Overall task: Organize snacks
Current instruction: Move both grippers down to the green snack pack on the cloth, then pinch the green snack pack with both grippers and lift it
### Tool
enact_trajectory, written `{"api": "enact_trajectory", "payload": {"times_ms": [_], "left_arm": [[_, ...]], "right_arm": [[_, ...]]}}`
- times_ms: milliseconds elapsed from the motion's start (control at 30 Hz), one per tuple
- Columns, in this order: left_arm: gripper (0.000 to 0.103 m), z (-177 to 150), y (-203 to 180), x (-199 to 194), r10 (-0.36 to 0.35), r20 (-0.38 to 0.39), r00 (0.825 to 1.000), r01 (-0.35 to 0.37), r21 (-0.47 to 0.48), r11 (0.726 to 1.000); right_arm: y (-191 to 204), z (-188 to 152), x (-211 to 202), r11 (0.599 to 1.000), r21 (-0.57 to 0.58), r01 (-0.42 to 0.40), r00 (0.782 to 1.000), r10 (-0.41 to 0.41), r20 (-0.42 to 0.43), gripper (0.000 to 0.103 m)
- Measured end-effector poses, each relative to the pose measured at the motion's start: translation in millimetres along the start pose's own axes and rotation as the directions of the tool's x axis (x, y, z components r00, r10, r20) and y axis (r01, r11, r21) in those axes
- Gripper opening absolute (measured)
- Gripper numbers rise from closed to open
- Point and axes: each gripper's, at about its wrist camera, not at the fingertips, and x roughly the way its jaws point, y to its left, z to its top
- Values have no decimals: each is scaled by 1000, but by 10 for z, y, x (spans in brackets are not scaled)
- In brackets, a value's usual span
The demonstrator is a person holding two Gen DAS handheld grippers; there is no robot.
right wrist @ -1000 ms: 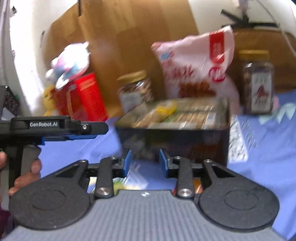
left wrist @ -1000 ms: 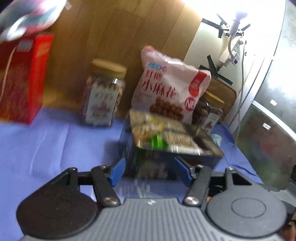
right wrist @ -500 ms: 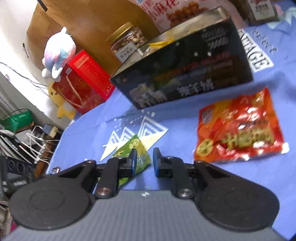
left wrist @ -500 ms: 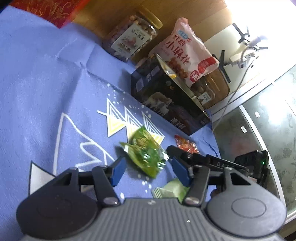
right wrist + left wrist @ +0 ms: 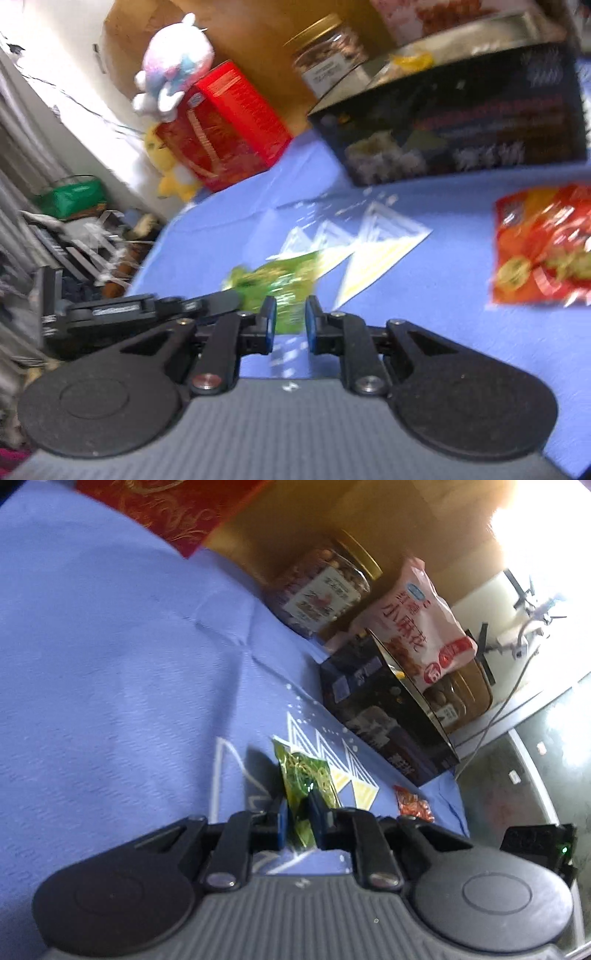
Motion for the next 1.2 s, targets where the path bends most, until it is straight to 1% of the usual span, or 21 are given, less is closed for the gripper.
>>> {"api": "enact_trajectory", "payload": {"times_ms": [33, 133, 267, 333, 433, 533, 667, 733, 767, 800, 867, 900, 933, 967, 1000, 1033, 1100, 1167, 1200], "left_arm": [[13, 4, 14, -13, -1, 2, 1000, 1, -3, 1000], [13, 23, 66, -39, 4, 10, 1000, -4, -11, 1000], [14, 56, 222, -37, -43, 3, 999, 43, -84, 996], [15, 68, 276, -32, -60, 2, 998, 60, -106, 993], [15, 55, 263, -41, -52, 14, 999, 53, -90, 995], [15, 70, 283, -67, -38, 38, 999, 41, -83, 996], [14, 79, 288, -87, -34, 43, 999, 37, -86, 996], [12, 64, 302, -127, -51, 47, 998, 56, -113, 992], [11, 49, 308, -158, -79, 50, 996, 84, -118, 989], [10, 40, 311, -196, -121, 52, 991, 126, -119, 985], [10, 18, 293, -283, -195, 66, 979, 202, -117, 972], [10, 11, 283, -325, -224, 75, 972, 231, -111, 967], [10, 8, 277, -363, -235, 84, 968, 243, -107, 964], [10, 3, 275, -386, -234, 92, 968, 243, -109, 964], [10, 0, 285, -394, -229, 92, 969, 238, -115, 964], [10, -4, 303, -390, -231, 88, 969, 241, -127, 962], [10, -14, 323, -376, -254, 82, 964, 264, -149, 953], [11, -6, 321, -384, -263, 91, 961, 274, -155, 949], [11, -5, 326, -384, -277, 92, 956, 289, -165, 943]], "right_arm": [[-16, 12, 15, 1000, 4, 16, 1000, -16, 4, 21], [-90, 44, 91, 999, 29, 25, 999, -24, -30, 21], [-17, 83, 205, 1000, -16, 6, 997, -7, -79, 21], [29, 106, 276, 999, -46, -5, 995, 1, -104, 21], [65, 155, 377, 997, -71, -21, 992, 12, -129, 21], [68, 196, 450, 998, -62, -24, 991, 16, -130, 22], [34, 218, 456, 999, -40, -28, 990, 23, -136, 21], [69, 199, 448, 999, -41, -22, 992, 16, -129, 19], [70, 179, 425, 999, -46, -17, 992, 11, -122, 19], [91, 163, 412, 999, -51, -10, 993, 4, -114, 19], [120, 140, 400, 998, -66, -9, 994, 2, -106, 21], [127, 133, 402, 997, -70, -18, 994, 10, -107, 26], [125, 134, 409, 997, -63, -37, 994, 30, -110, 34], [114, 133, 411, 997, -47, -65, 992, 59, -113, 39], [107, 132, 417, 996, -31, -85, 990, 81, -114, 47], [109, 130, 429, 995, -17, -102, 988, 99, -116, 48], [110, 128, 461, 990, 15, -142, 980, 142, -141, 48], [103, 120, 491, 980, 69, -189, 968, 198, -156, 50], [76, 122, 495, 970, 103, -221, 958, 236, -163, 50]]}}
